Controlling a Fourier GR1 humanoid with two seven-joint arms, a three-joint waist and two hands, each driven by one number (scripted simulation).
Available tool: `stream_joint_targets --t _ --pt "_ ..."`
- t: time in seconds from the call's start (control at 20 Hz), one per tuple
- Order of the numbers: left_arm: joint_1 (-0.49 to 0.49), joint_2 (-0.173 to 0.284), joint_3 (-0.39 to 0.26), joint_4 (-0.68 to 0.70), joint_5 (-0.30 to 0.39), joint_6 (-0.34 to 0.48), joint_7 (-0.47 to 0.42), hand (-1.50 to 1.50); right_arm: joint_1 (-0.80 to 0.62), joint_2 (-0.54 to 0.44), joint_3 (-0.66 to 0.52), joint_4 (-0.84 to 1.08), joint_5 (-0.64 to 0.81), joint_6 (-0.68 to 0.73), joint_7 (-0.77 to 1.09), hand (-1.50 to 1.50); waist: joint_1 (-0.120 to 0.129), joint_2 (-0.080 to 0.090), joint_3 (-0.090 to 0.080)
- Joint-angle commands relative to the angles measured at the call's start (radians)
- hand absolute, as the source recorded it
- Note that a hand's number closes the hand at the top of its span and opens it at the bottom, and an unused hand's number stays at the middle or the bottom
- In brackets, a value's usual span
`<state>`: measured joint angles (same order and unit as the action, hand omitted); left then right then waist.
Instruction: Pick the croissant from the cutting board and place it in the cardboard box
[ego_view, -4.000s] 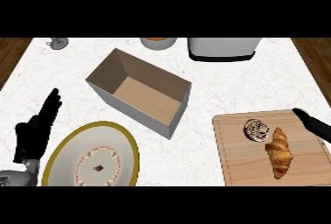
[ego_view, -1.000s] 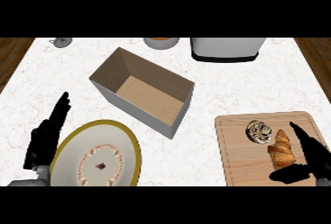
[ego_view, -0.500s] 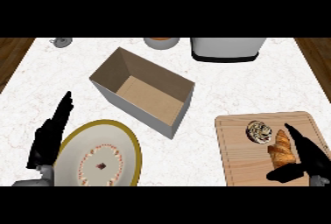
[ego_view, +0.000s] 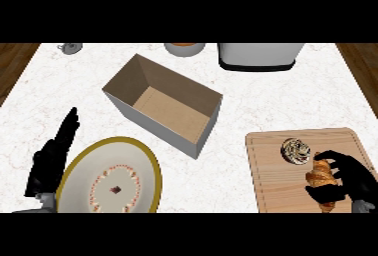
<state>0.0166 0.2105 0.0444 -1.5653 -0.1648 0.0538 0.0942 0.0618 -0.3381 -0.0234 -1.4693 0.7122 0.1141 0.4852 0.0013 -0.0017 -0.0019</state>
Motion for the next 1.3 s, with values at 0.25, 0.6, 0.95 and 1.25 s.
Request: stream_joint_targets --t 0.25,0.6,0.95,1.25 --pt "0.005 -0.016 0.006 0.048 -0.01 -0.01 -0.06 0.0 -0.094 -0.052 0.047 0.045 0.15 -0.067 -0.1 1.5 0.004 0.003 0.002" --pt "-0.039 -0.027 -0.041 0.02 -0.028 -0.02 -0.019 0.0 -0.395 -0.137 0.241 0.18 0.209 0.017 -0.459 1.5 0.068 0.017 0.004" --pt "-0.061 -0.007 0.011 0.003 -0.014 -0.02 0.036 0.0 -0.614 -0.096 0.179 0.45 0.251 -0.12 -0.638 1.5 0.019 0.006 0.003" --pt "-0.027 -0.016 0.014 0.015 -0.025 -0.005 0.004 0.0 -0.632 -0.029 0.079 0.266 0.0 -0.001 -0.741 1.5 0.004 0.001 0.003"
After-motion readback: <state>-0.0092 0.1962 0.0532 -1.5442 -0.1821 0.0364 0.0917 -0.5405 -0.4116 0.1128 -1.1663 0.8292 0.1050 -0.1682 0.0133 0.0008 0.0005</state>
